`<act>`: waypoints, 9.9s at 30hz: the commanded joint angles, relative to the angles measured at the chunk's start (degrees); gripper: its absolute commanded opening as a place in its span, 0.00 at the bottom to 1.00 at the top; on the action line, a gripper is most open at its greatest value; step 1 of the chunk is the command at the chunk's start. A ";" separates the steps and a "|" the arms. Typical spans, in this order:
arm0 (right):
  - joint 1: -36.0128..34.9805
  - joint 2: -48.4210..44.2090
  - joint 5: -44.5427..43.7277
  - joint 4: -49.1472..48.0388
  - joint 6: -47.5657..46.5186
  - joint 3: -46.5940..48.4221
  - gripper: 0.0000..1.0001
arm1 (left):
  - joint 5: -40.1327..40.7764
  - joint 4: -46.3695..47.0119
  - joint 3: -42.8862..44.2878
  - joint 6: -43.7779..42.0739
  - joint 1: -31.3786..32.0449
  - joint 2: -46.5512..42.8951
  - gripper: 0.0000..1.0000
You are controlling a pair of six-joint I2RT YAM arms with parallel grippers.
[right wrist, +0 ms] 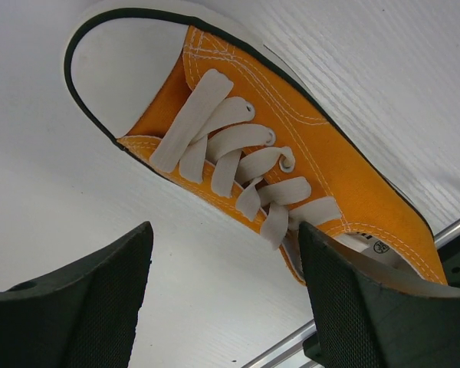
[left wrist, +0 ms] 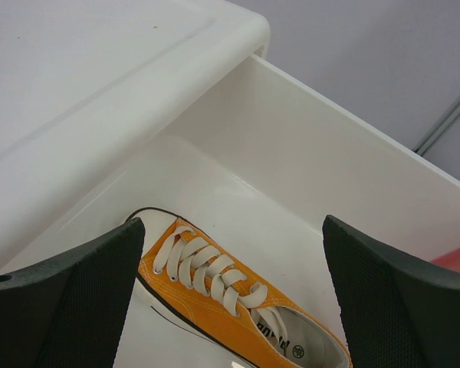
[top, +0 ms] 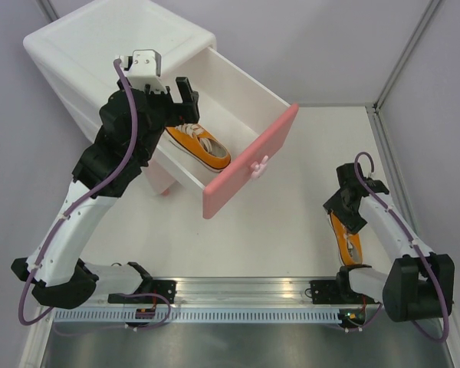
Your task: Place and organize the shoes in the shoe cabinet
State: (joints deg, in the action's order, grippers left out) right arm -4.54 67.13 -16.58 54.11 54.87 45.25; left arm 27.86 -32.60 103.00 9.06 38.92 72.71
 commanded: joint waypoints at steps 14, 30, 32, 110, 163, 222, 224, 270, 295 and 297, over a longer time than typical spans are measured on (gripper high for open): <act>1.20 6.52 7.00 -5.77 -7.84 0.00 0.33 | -2.72 0.96 0.18 -0.01 -0.33 0.07 1.00; 1.20 24.17 -1.00 -14.20 -27.43 27.77 0.01 | -1.58 0.79 1.50 -2.20 -0.60 -0.02 1.00; 1.20 29.53 -0.48 -14.64 -27.89 31.37 0.01 | -1.32 0.34 1.94 -2.73 -0.60 -0.11 1.00; 1.28 21.01 8.05 -9.90 -38.78 44.55 0.01 | -2.19 2.10 4.58 -4.66 -1.39 0.95 1.00; -32.46 29.99 42.77 -10.52 -61.01 87.56 0.01 | 2.03 1.66 -1.84 -3.17 -1.39 -4.42 0.99; -36.95 38.51 23.53 -5.59 -76.84 80.25 0.01 | 4.75 2.19 -1.22 -6.07 -1.39 -3.98 1.00; -37.04 38.86 22.82 -5.24 -77.72 79.82 0.01 | 4.75 2.10 -1.22 -6.16 -1.39 -3.98 1.00; -39.32 35.79 17.81 -0.58 -78.34 78.14 0.35 | 3.61 1.93 -0.96 -6.34 -1.39 -3.27 1.00; -39.41 27.62 15.79 -24.03 -71.40 73.14 0.68 | 4.13 2.36 -1.84 -4.93 -1.39 -3.54 1.00; -39.41 25.69 14.66 -28.33 -69.65 71.38 0.71 | 4.49 2.71 -2.28 -4.75 -1.39 -3.80 1.00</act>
State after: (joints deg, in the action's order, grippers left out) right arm -43.66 96.47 -0.58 35.31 -18.65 118.15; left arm 31.42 -32.42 100.92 3.90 37.67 70.00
